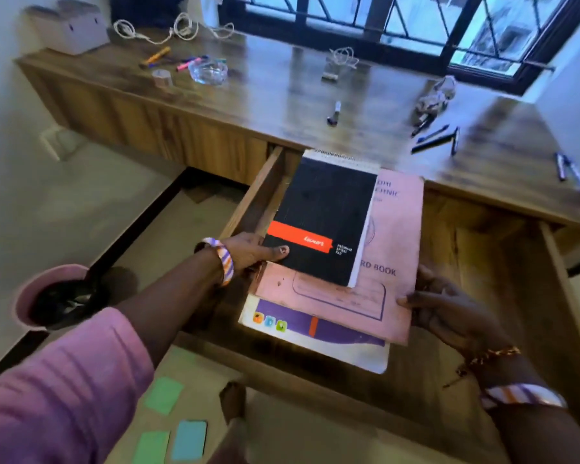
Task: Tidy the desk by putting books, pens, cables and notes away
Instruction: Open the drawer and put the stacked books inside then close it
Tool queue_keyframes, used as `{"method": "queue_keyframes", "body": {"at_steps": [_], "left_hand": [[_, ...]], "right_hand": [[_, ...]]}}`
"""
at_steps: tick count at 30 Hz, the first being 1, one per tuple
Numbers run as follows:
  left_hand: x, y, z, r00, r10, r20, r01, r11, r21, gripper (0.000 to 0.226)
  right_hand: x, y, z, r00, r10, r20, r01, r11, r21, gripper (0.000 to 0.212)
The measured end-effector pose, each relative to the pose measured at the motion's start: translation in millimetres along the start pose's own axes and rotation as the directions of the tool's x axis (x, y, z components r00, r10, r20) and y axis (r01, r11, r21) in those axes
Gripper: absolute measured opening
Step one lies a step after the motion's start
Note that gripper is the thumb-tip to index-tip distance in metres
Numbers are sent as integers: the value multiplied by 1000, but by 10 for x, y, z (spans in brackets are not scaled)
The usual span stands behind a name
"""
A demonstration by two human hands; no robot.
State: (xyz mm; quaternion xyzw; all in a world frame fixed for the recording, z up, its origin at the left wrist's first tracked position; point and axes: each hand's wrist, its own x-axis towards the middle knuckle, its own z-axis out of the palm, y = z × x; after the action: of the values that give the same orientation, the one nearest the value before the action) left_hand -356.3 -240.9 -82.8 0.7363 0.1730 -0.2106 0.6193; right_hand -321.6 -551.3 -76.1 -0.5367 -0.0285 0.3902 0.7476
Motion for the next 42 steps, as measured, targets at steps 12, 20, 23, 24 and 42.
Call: {"method": "queue_keyframes", "body": {"at_steps": [12, 20, 23, 24, 42], "left_hand": [[25, 132, 169, 966, 81, -244, 233, 127, 964, 36], [169, -213, 215, 996, -51, -74, 79, 88, 993, 90], [157, -285, 191, 967, -252, 24, -28, -9, 1000, 93], [120, -273, 182, 956, -291, 28, -45, -50, 998, 86], [-335, -542, 626, 966, -214, 144, -166, -88, 982, 68]], "right_hand": [[789, 711, 170, 918, 248, -308, -345, 883, -318, 48], [908, 728, 396, 878, 45, -477, -425, 533, -732, 42], [866, 750, 393, 890, 81, -450, -439, 426, -791, 46], [834, 772, 397, 895, 96, -436, -436, 391, -811, 48], [56, 865, 839, 980, 35, -194, -189, -108, -976, 36]]}}
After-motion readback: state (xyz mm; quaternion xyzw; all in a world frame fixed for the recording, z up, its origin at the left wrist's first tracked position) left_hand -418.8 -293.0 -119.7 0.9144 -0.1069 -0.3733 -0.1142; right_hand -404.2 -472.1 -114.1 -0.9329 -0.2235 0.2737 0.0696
